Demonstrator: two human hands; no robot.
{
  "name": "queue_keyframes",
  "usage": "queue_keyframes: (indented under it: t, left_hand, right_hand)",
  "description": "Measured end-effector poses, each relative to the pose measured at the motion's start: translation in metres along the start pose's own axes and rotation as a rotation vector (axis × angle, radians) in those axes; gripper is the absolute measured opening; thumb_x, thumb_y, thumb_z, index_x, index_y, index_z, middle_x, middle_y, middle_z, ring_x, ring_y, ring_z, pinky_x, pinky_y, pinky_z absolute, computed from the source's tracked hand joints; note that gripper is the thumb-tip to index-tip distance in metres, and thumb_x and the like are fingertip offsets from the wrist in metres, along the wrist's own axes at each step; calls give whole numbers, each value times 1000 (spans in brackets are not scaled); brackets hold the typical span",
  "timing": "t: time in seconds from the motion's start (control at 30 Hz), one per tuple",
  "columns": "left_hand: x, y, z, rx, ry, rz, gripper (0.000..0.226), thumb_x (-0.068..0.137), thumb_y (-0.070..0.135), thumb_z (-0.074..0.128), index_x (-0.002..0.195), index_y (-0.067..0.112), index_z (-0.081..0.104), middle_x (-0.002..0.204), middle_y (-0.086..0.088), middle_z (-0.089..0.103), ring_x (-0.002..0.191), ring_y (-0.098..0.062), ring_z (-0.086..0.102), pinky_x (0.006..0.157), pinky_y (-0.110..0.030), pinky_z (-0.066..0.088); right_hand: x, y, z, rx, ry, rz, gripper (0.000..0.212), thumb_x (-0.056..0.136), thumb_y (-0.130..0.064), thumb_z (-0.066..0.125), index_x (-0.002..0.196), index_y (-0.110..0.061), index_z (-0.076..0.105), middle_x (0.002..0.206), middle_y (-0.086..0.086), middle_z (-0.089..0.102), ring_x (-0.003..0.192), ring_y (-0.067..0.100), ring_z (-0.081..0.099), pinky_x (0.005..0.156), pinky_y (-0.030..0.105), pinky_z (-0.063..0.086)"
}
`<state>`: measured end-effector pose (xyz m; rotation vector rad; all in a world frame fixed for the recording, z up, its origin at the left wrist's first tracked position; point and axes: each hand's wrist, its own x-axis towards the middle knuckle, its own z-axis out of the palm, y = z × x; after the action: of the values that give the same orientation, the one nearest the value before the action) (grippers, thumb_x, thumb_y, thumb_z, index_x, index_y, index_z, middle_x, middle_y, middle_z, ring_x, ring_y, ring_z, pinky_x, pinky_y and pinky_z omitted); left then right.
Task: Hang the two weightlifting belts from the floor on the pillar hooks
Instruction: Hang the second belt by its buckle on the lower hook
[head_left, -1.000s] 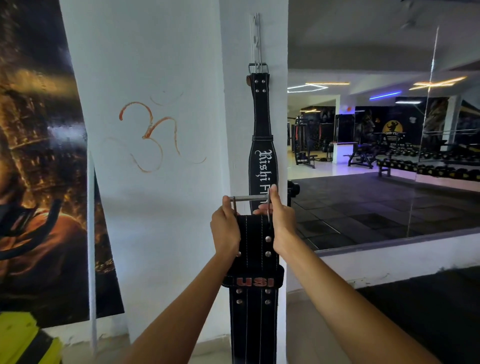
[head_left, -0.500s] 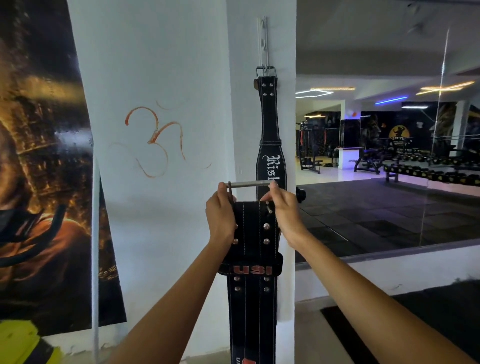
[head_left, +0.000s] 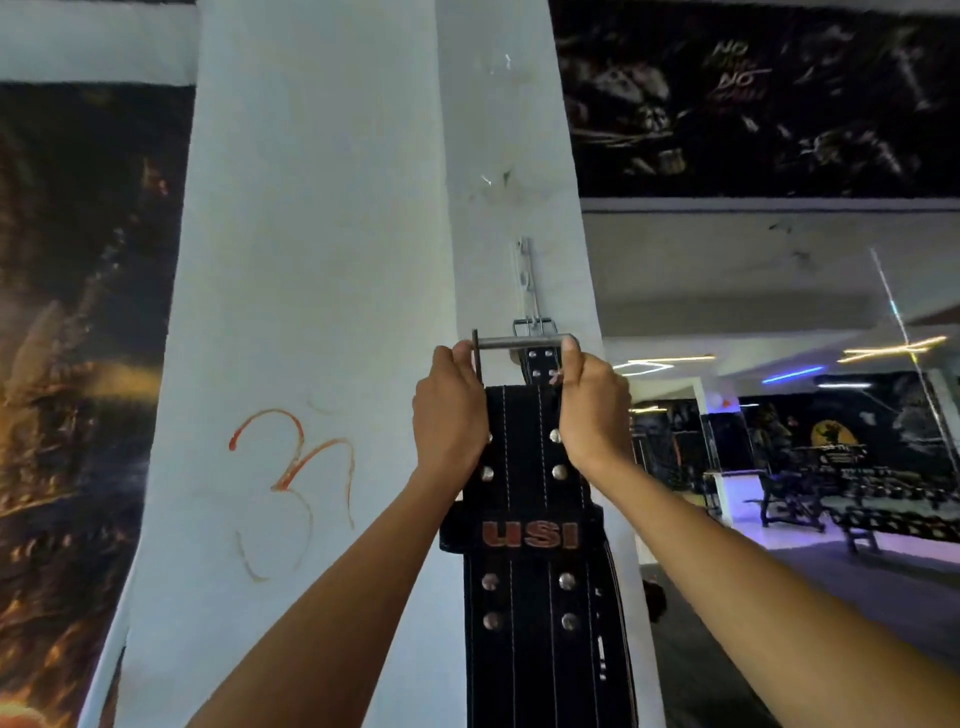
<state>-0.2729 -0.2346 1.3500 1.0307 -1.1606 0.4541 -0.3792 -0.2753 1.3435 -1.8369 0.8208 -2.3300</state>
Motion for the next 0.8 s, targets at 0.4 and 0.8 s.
queue_keyframes:
  t: [0.4, 0.8]
  left_hand:
    - [214, -44, 180, 8, 111, -1, 50, 98, 34, 38, 73, -4, 58, 74, -13, 60, 73, -31, 56, 58, -31, 33]
    - [292, -84, 249, -3, 40, -91, 39, 94, 25, 42, 116, -5, 55, 117, -20, 62, 105, -34, 58, 74, -31, 37]
  right_hand:
    - [243, 99, 119, -33, -28, -1, 46, 99, -33, 33, 92, 2, 61, 93, 18, 65, 80, 33, 55, 64, 34, 34]
    - [317, 151, 175, -79, -161, 67, 35, 98, -29, 39, 81, -2, 53, 115, 21, 61, 86, 32, 53, 67, 31, 33]
